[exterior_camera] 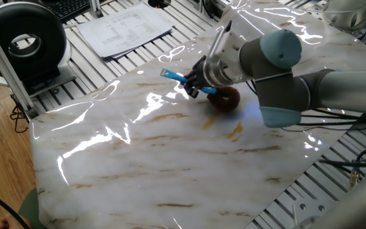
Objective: Scrub the table with a brush
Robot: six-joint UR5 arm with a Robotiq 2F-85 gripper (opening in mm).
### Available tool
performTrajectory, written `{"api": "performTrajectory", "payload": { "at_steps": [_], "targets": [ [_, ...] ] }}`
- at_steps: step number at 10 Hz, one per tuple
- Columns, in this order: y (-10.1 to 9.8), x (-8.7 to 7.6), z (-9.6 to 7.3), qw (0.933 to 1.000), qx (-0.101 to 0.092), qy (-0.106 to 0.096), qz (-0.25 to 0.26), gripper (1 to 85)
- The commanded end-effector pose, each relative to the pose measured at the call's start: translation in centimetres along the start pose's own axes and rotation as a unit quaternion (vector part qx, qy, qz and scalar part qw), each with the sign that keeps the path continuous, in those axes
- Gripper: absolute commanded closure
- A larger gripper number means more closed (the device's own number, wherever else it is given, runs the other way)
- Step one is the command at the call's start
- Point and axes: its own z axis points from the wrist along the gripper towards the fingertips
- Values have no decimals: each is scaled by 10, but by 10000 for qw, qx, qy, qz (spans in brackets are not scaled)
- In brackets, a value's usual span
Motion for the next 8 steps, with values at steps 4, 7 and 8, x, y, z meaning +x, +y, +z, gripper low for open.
{"api": "performTrajectory", "payload": {
  "at_steps": [4,7,8],
  "targets": [
    [-4,2,20,9977,-244,-547,-310,847],
    [23,6,9,9928,-773,-390,828,847],
    [28,10,6,9908,-843,-299,1018,847]
  ]
}}
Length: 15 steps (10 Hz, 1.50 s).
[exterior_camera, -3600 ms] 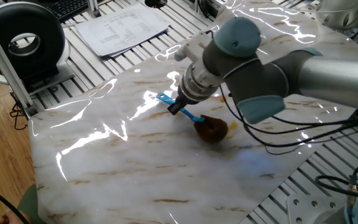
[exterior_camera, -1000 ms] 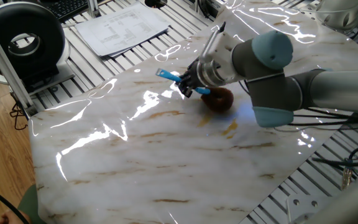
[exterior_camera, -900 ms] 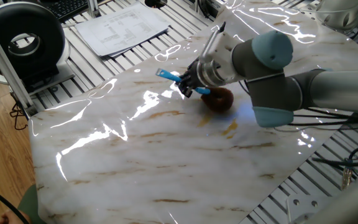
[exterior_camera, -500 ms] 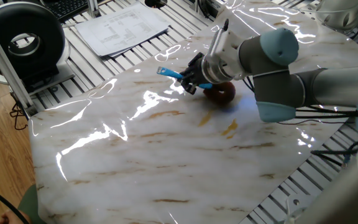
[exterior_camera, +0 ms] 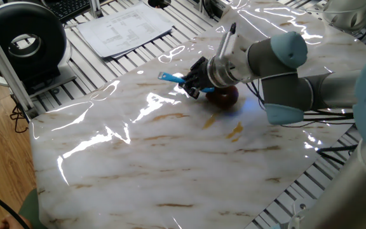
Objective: Scrub the table with a brush
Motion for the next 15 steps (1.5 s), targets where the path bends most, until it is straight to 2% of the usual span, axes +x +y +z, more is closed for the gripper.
{"api": "performTrajectory", "payload": {
  "at_steps": [1,3,5,6,8,10,12,14,15],
  "targets": [
    [10,7,-7,9975,-195,94,670,847],
    [19,7,-12,9942,-256,174,1031,847],
    [34,2,-15,9879,-380,272,1478,847],
    [36,5,-18,9865,-356,456,1535,847],
    [28,13,-27,9868,-84,853,1376,847],
    [18,16,-35,9844,287,1291,1160,847],
    [15,16,-40,9807,526,1492,1146,847],
    [28,12,-38,9785,329,1466,1413,847],
    [30,15,-37,9758,369,1555,1492,847]
  ]
}}
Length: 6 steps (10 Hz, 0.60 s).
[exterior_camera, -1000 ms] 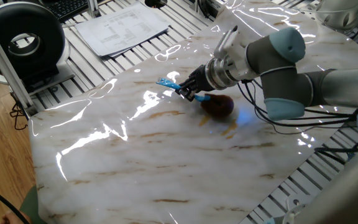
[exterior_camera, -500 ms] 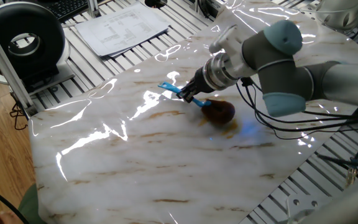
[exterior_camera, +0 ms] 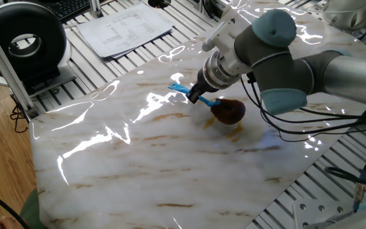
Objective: Scrub the table with a brush
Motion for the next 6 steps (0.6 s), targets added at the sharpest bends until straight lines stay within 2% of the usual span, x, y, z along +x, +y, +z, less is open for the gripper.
{"api": "performTrajectory", "payload": {
  "at_steps": [1,2,3,4,5,6],
  "targets": [
    [11,3,-4,9983,-78,201,543,847],
    [14,5,-4,9942,-120,253,1038,847],
    [-1,6,-4,9913,188,237,1282,847],
    [-12,10,-5,9900,411,294,1318,847],
    [-15,16,-6,9916,461,410,1136,847],
    [-26,15,-12,9949,351,499,801,847]
  ]
}}
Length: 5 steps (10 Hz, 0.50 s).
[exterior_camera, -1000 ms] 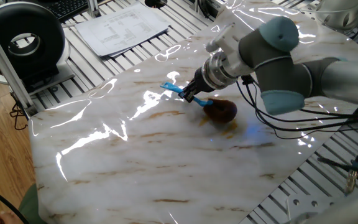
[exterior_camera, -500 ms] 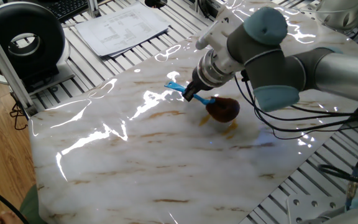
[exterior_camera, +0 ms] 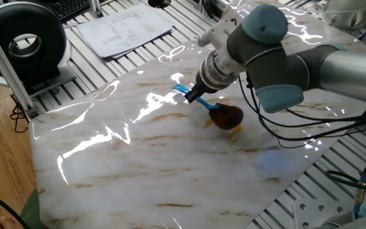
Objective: Scrub the table with a brush
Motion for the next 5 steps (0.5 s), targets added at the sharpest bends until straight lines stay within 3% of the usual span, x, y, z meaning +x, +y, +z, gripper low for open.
{"api": "performTrajectory", "payload": {
  "at_steps": [1,2,3,4,5],
  "targets": [
    [-45,-14,-17,9993,-160,64,-333,847],
    [-67,-24,-16,9981,-157,-147,-578,847],
    [-93,-41,-15,9931,199,-521,-1030,847],
    [-83,-53,-20,9915,19,-827,-1000,847],
    [-72,-56,-24,9916,-224,-959,-834,847]
  ]
}}
